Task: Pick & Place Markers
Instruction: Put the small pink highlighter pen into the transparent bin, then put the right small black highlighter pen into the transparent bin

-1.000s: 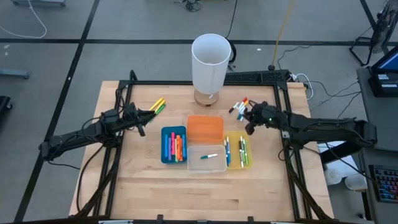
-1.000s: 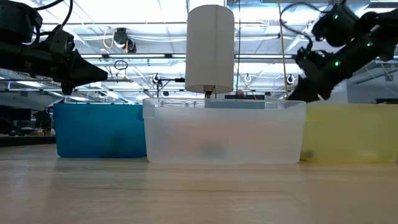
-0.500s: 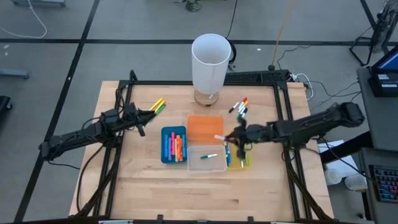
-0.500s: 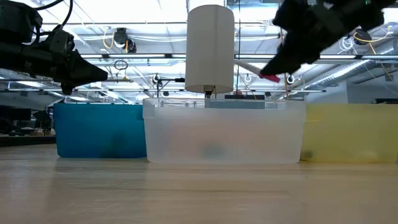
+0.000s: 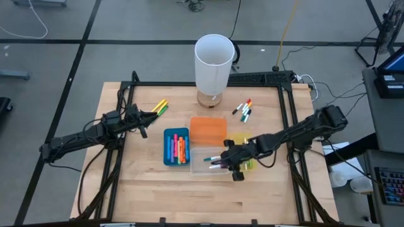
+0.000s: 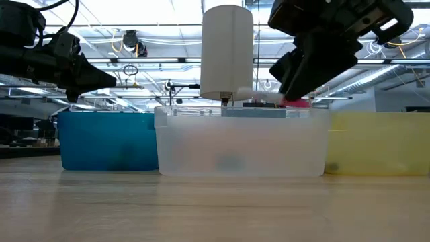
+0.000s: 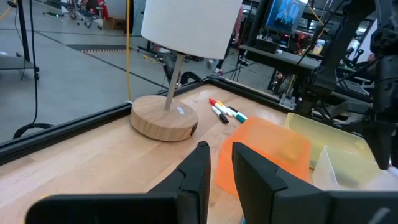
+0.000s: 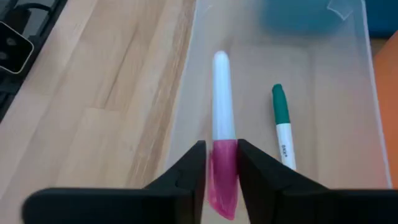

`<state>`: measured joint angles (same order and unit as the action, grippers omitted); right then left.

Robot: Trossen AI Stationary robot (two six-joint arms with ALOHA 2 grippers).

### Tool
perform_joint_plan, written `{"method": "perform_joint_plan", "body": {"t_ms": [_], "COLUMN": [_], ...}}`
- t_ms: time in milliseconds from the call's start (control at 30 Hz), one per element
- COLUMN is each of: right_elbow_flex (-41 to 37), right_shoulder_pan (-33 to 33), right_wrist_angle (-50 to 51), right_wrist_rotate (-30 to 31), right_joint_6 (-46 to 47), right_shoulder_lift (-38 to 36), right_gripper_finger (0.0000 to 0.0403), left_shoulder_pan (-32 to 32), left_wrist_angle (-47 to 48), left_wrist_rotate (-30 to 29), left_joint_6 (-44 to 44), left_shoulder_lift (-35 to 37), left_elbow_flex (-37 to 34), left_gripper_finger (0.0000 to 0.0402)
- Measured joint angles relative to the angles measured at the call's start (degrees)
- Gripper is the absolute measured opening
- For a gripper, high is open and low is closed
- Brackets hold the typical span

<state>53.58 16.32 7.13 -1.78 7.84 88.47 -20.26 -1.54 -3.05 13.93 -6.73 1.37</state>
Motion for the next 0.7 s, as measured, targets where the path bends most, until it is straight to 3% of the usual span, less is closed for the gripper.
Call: {"method": "perform_joint_plan", "body": {"t_ms": [167,367,700], "right_elbow_flex": [0.0,0.0,0.0], "right_shoulder_pan": [-0.2,-0.5,-3.5], "right_wrist_angle": [-0.2,-0.9,10.2], "right_wrist_rotate": [0.3,1.6,22.3], "right_joint_6": [0.4,-1.7,-5.6], "right_shoulder_lift": [0.0,0.0,-7.7], "right_gripper_finger": [0.012,0.0146,0.0136], "left_shoulder_pan": [0.0,0.0,0.0], "left_wrist_angle": [0.0,0.0,0.0], "left_wrist_rotate": [0.0,0.0,0.0], "left_joint_6": [0.0,0.0,0.0], "left_shoulder_lift": [0.0,0.0,0.0], "left_elbow_flex": [0.0,0.0,0.0], "left_gripper_finger": [0.0072,0.0072,0.0072]}}
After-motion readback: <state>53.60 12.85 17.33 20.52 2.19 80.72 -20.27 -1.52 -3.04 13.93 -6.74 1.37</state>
